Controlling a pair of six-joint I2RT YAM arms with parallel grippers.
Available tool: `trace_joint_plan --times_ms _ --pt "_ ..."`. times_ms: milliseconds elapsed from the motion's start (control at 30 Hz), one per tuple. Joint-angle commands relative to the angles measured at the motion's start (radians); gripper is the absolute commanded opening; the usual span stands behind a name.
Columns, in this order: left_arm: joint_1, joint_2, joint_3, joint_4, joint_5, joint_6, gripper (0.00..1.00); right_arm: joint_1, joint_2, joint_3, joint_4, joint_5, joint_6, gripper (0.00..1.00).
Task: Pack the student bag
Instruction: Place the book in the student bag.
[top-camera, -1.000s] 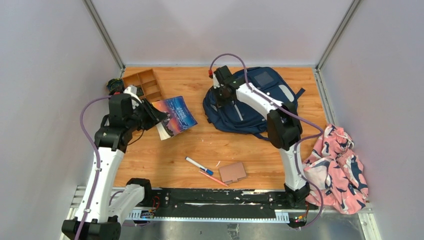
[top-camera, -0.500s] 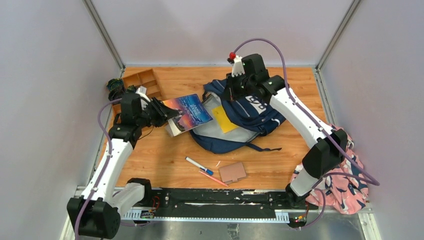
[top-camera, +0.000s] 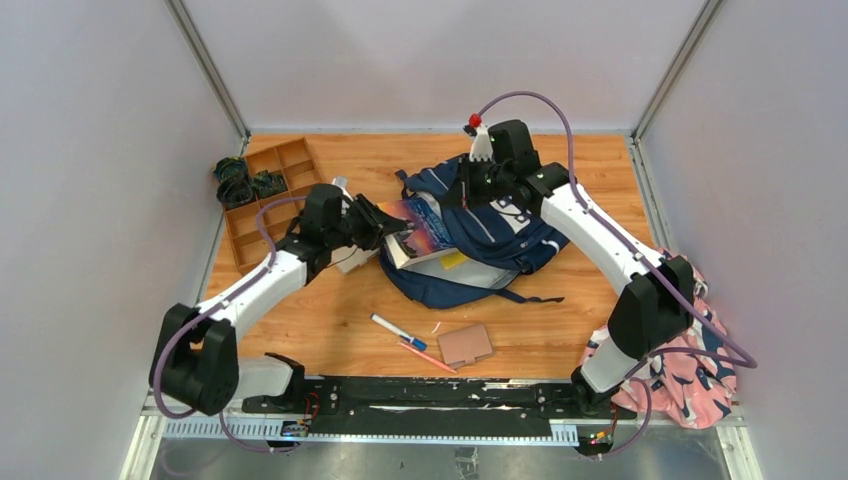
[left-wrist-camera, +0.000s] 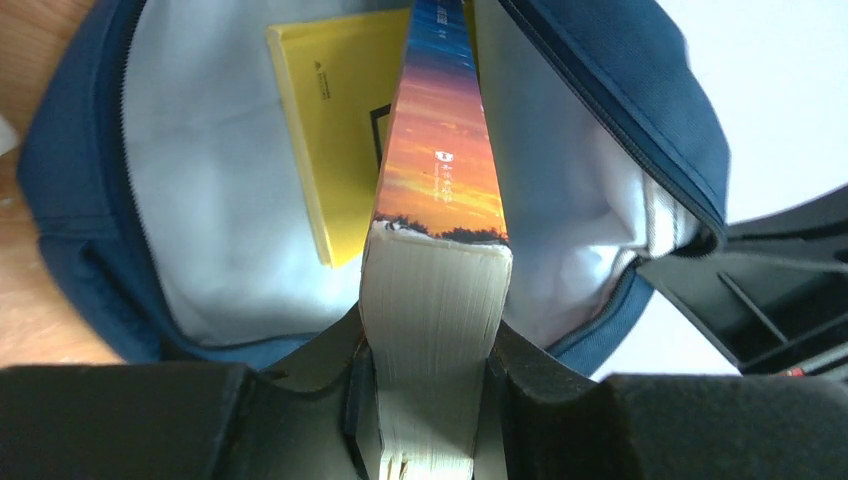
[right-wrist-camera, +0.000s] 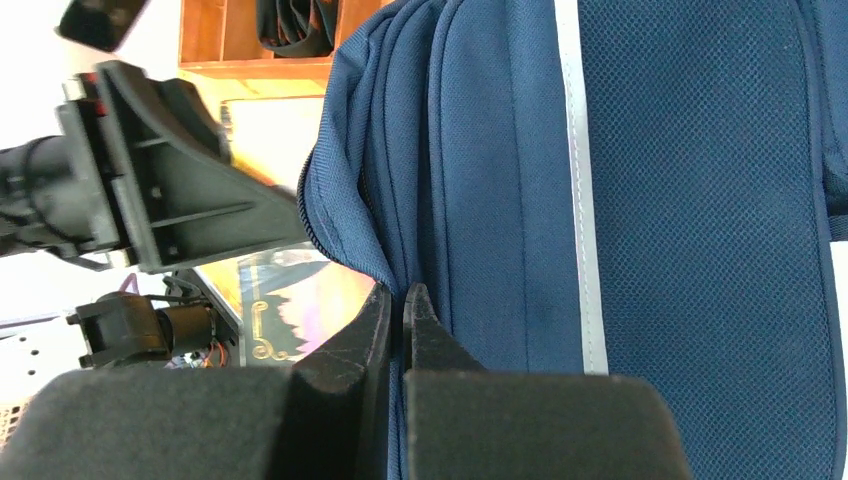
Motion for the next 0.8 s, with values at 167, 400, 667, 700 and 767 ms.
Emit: trace_joint_plan --times_ms 167,400,667,700,767 --pt "-0.079 0.201 0.055 0.494 -0.026 -0.218 0.00 -0.045 -0.064 -0.011 0.101 -0.048 0.052 0.00" --pt "-0.176 0.411 0.169 0.496 -0.090 -0.206 0.00 -0.051 -0.067 -0.016 0.120 -0.069 0.073 0.00" --pt "-0.203 0.647 0.333 0.497 -0.005 -0.242 0.15 -0.065 -0.074 -0.035 0.132 -0.090 0.087 0.00" --pt "-0.203 0.659 0.339 0.496 -0.002 -0.246 0.28 -0.071 -0.078 -0.043 0.131 -0.090 0.087 0.00" --pt "-0.204 0.655 0.326 0.488 -0.018 -0.252 0.55 -0.079 -0.088 -0.064 0.131 -0.080 0.082 0.00"
